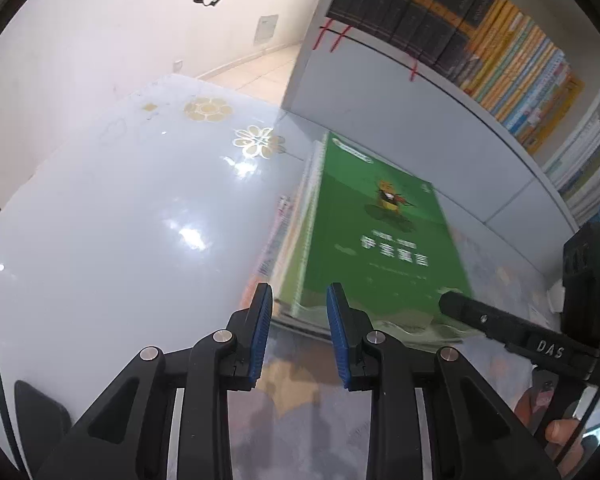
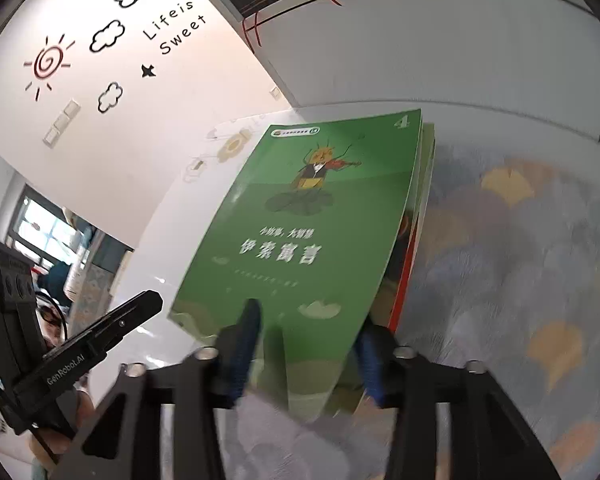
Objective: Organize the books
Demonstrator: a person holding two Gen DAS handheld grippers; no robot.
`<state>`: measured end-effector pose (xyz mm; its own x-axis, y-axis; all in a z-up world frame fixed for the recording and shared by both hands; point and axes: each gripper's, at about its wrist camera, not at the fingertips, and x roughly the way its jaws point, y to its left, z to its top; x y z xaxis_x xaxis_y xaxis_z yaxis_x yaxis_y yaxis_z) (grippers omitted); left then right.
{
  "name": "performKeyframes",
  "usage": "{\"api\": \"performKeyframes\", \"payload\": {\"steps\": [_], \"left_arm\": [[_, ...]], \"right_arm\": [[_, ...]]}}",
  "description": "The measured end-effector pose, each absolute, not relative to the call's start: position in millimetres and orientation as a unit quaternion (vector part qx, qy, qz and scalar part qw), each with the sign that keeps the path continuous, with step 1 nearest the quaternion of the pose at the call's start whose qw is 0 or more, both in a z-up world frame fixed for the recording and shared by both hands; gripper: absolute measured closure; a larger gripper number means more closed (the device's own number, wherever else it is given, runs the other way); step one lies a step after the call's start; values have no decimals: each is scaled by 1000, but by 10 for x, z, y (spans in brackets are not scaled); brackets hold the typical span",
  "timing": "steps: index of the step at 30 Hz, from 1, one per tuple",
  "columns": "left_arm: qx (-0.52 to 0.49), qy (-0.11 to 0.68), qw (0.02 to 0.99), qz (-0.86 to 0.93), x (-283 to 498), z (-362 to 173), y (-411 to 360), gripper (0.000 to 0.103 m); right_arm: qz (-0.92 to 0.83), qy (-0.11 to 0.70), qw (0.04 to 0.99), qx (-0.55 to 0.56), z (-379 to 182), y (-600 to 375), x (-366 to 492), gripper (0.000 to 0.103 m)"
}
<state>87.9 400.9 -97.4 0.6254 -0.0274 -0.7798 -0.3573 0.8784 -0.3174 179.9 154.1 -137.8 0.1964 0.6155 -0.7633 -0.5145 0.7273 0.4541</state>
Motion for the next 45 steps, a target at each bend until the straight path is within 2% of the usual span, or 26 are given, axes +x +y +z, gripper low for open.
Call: {"api": "performKeyframes", "payload": {"steps": [6, 14, 22, 25, 28, 31, 40, 45], "left_arm": [[-216, 415, 884, 31, 909, -810, 3639, 78], [-137, 435, 883, -110, 1132, -628, 2569, 78], [-71, 472, 852, -215, 1300, -669, 1333, 78], [-37, 486, 841, -235, 1365, -727, 862, 78], [-10, 492, 835, -245, 1448, -781, 434, 78], [-12, 508, 824, -250, 1553, -891, 84, 78], [0, 539, 808, -237, 1870, -1197, -588, 78], [-8, 549, 805, -223, 2043, -1329, -708, 78]], "right_arm": [[330, 553, 762, 70, -1404, 1091, 1504, 47], [182, 613, 756, 136, -1806, -550, 660, 46], [35, 585, 766, 263, -1829, -2094, 102, 45], [5, 560, 777, 288, -1754, -2482, 82, 39], [-11, 538, 788, 300, -1664, -2765, 150, 38], [-19, 529, 794, 300, -1630, -3016, 292, 34], [-10, 527, 800, 287, -1717, -3531, 744, 33], [-2, 520, 817, 251, -1743, -3568, 1052, 33]]}}
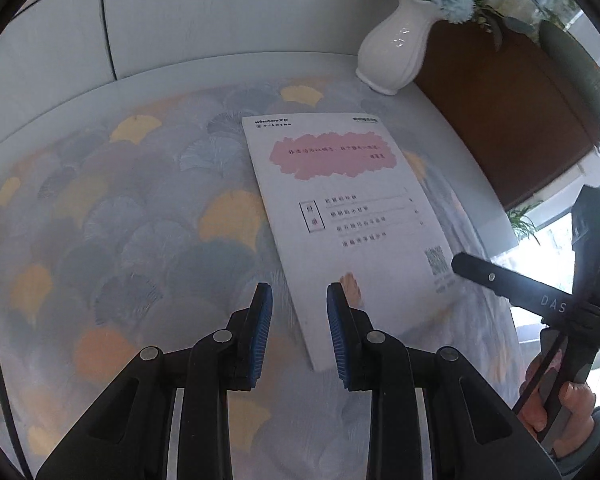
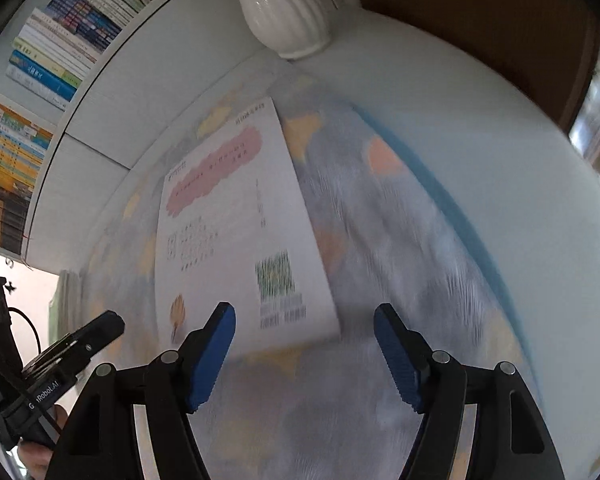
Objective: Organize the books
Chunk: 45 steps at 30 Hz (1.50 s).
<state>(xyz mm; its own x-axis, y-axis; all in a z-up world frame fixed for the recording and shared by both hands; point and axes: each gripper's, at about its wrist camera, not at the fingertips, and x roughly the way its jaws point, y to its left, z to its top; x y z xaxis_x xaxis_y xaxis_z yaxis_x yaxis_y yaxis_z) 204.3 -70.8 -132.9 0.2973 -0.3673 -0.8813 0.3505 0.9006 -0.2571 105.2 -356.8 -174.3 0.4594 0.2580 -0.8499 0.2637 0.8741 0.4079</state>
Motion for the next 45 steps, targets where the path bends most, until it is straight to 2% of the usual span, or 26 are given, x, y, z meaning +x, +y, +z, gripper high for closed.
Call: {"api": "performKeyframes", "payload": {"steps": [6, 7, 9, 14, 15, 21, 24, 31, 35, 45], "left_arm": [[-13, 558, 802, -212, 2204, -1459, -789, 78], [-14, 561, 800, -212, 2222, -1483, -802, 78], [-14, 564, 798, -213, 2247, -1523, -825, 78], [-17, 565, 795, -220, 2248, -1594, -889, 78], [-14, 561, 796, -225, 2222, -1587, -903, 77], [43, 562, 791, -239, 1877, -1528, -984, 77], [40, 577, 776, -252, 1547, -1531, -943, 77], [27, 599, 759, -254, 726, -1576, -894, 77], [5, 606, 759, -239, 603, -1606, -851, 77], [-10, 596, 770, -225, 570, -1633, -888, 77]], "right_arm": [[-1, 502, 841, 200, -1720, -3595, 1354, 34], [2, 503, 842, 196, -1732, -3592, 1389, 40], [-2, 500, 847, 182, -1745, -3558, 1441, 45], [10, 490, 855, 168, -1792, -3509, 1476, 47], [19, 491, 854, 171, -1801, -3486, 1493, 50], [31, 504, 847, 166, -1821, -3359, 1344, 49], [40, 513, 839, 178, -1840, -3368, 1070, 49], [66, 546, 826, 122, -1860, -3222, 333, 48], [75, 554, 822, 104, -1867, -3197, 109, 48], [78, 556, 813, 153, -1886, -3323, 93, 45]]}}
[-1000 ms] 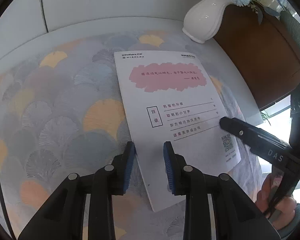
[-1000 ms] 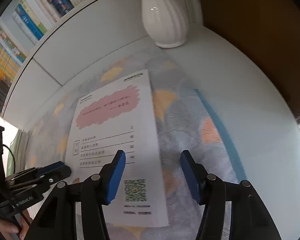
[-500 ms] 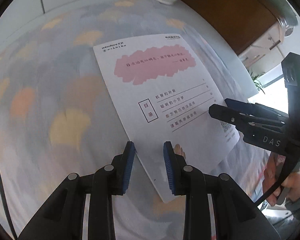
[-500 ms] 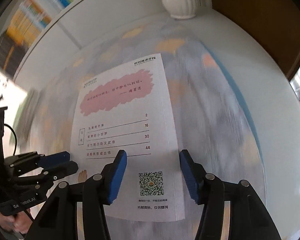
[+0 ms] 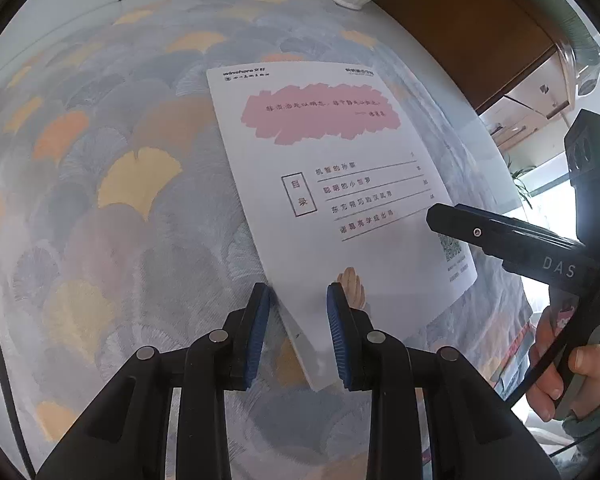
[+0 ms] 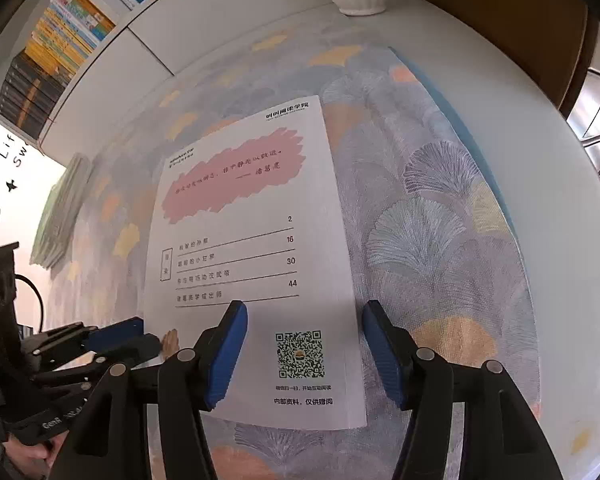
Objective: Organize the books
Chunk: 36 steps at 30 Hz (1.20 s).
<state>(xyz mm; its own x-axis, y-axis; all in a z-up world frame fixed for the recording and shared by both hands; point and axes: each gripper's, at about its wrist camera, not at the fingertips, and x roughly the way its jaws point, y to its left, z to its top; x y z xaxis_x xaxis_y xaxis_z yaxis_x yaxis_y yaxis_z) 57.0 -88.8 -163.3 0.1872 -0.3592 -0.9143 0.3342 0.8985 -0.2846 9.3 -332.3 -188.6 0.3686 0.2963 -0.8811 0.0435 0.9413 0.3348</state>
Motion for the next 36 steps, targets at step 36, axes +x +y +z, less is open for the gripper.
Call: {"api": "performKeyframes", "payload": {"steps": [36], "left_arm": [[20, 609, 772, -179, 571, -1619, -993, 75]], "right_arm": [[136, 566, 793, 182, -1890, -3433, 135, 37]]}}
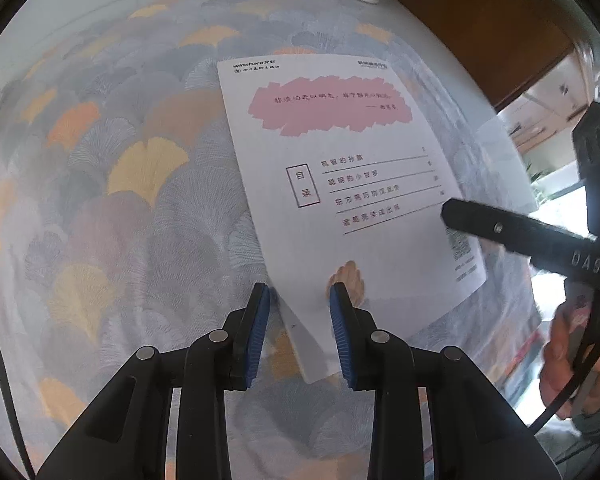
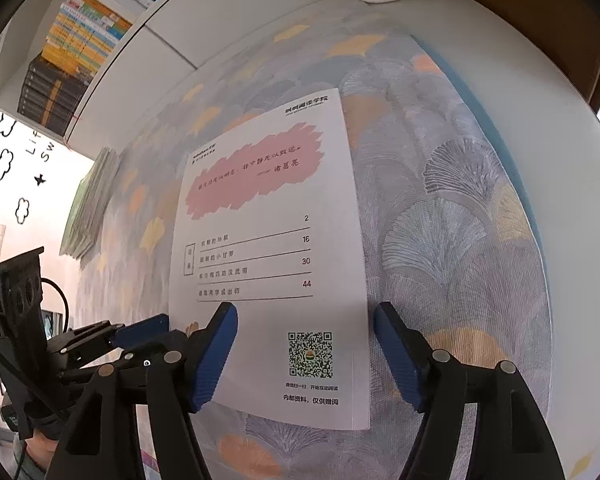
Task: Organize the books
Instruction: 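Pinch the booklet edge between both tools' fingers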
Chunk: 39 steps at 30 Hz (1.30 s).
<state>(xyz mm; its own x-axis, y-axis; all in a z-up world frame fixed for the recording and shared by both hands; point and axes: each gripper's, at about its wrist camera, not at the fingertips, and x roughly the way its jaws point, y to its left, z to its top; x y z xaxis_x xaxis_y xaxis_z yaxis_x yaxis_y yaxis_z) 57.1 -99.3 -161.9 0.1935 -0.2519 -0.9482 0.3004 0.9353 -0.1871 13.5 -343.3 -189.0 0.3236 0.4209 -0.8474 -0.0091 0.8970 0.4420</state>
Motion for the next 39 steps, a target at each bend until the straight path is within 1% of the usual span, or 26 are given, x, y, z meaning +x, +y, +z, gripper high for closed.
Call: {"api": "performKeyframes", "payload": {"steps": [2, 6, 9, 12, 18, 24, 28, 29, 33, 39], "left_arm": [[44, 605, 776, -173, 560, -1606, -1029, 75], [48, 607, 774, -176, 569, -1619, -1057, 75], [50, 608, 773, -175, 602, -1619, -1082, 75], [54, 608, 774, -168, 615, -1612, -1107, 75], [52, 603, 778, -169, 616, -1622, -1132, 75], [45, 602, 778, -170, 602, -1617, -1084, 75], [43, 603, 777, -175, 572, -1599, -1020, 76], [40, 603, 776, -180, 566, -1600, -1025, 75], [57, 603, 775, -181, 574, -1600, -1069, 75], [17, 611, 769, -187, 641, -1627, -934, 75]], "right_arm": [[129, 564, 794, 185, -1893, -3450, 121, 39], [123, 558, 801, 179, -1886, -3438, 88, 41], [113, 559, 803, 174, -1871, -3438, 68, 48], [112, 560, 795, 203, -1881, -3501, 85, 48], [113, 559, 796, 204, -1881, -3512, 102, 48], [117, 564, 776, 256, -1926, -3637, 151, 48], [121, 567, 772, 260, -1930, -3669, 164, 48], [124, 567, 771, 262, -1930, -3674, 162, 48], [129, 572, 755, 292, -1932, -3708, 190, 47], [141, 570, 743, 322, -1887, -3764, 177, 47]]}}
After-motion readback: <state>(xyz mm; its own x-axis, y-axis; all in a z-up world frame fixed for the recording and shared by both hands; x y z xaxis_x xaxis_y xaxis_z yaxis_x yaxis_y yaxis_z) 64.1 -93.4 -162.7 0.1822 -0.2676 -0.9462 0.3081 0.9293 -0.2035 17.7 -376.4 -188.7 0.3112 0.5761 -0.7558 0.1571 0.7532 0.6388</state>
